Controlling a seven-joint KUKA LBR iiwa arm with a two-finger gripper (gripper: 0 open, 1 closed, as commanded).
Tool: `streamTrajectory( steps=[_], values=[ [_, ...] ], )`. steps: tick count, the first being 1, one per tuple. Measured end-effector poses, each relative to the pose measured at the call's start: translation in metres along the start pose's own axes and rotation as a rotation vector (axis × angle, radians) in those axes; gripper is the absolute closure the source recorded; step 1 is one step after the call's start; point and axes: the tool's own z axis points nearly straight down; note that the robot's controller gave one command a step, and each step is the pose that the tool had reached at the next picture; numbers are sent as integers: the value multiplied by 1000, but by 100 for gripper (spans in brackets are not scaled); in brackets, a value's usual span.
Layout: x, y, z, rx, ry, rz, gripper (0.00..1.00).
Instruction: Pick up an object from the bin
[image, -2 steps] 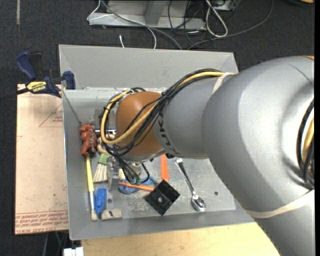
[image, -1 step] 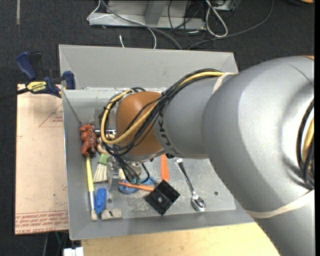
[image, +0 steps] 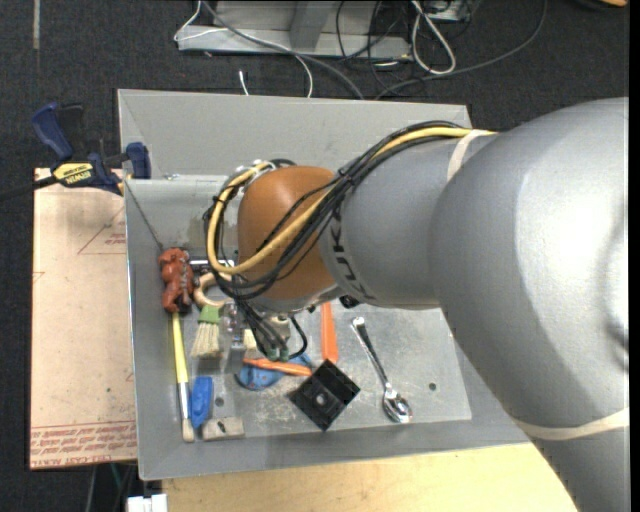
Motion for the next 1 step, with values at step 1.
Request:
streamTrajectory(
  steps=[1],
  values=[
    [-2, 1, -30, -2, -5, 0, 100]
  ],
)
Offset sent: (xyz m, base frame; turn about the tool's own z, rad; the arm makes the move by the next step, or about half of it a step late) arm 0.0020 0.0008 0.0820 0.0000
